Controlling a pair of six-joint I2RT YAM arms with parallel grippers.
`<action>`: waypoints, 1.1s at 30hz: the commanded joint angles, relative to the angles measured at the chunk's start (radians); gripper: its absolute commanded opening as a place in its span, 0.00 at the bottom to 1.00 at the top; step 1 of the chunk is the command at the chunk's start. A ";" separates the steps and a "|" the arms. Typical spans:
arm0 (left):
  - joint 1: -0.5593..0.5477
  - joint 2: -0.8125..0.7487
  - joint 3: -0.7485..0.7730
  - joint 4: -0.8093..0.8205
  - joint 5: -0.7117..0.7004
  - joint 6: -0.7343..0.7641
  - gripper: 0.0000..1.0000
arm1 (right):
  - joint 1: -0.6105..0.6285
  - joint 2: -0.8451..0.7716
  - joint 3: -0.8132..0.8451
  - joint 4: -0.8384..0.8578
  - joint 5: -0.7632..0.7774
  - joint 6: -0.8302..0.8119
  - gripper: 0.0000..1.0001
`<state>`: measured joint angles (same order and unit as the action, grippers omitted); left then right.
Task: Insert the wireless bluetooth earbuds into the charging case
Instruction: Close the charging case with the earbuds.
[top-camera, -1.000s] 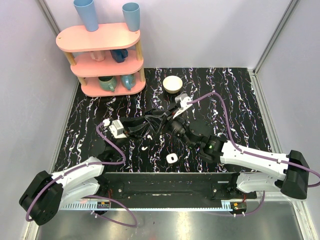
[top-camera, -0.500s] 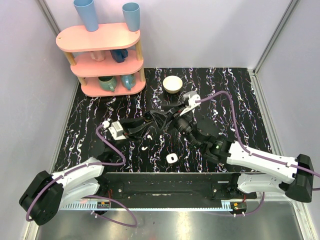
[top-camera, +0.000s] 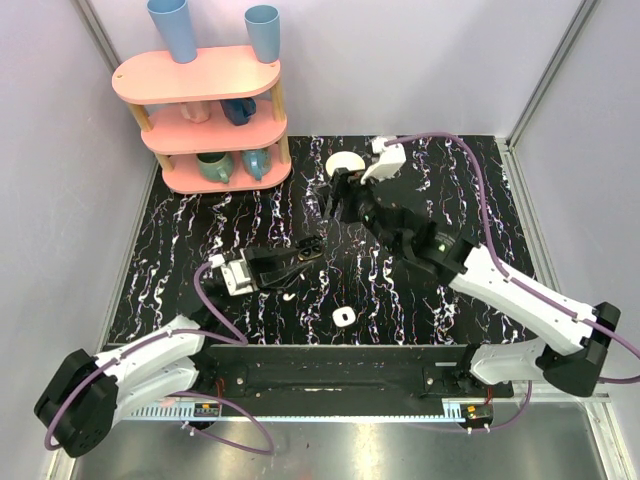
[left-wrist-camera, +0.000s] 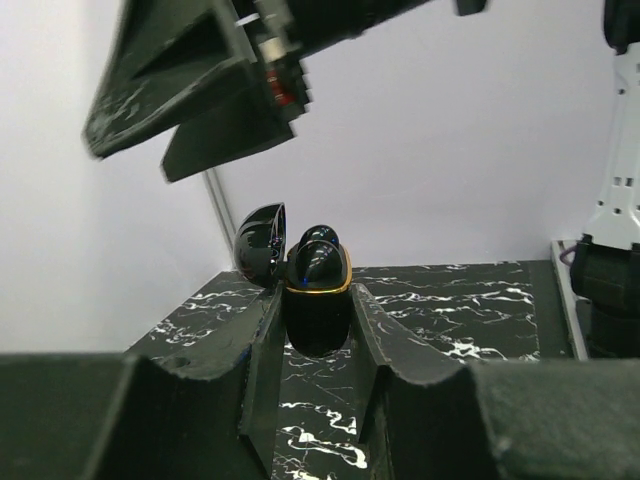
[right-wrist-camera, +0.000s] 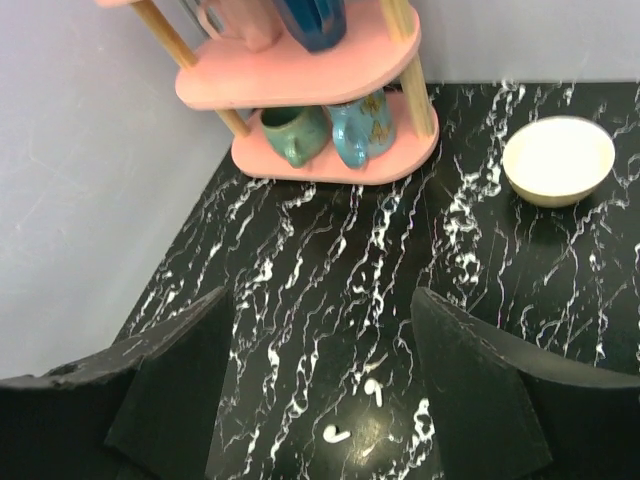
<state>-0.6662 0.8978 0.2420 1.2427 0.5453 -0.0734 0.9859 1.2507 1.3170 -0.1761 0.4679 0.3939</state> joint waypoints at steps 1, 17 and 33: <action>-0.016 -0.033 0.074 -0.078 0.105 0.067 0.00 | -0.036 0.061 0.120 -0.207 -0.159 0.085 0.79; -0.033 -0.008 0.123 -0.160 0.027 0.106 0.00 | -0.036 0.052 0.045 -0.241 -0.293 0.095 0.79; -0.032 -0.002 0.103 -0.106 -0.090 0.044 0.00 | -0.036 -0.007 -0.024 -0.230 -0.299 0.089 0.78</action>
<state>-0.6971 0.9127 0.3210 1.0409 0.5209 -0.0124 0.9455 1.2827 1.3174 -0.4091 0.1883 0.4953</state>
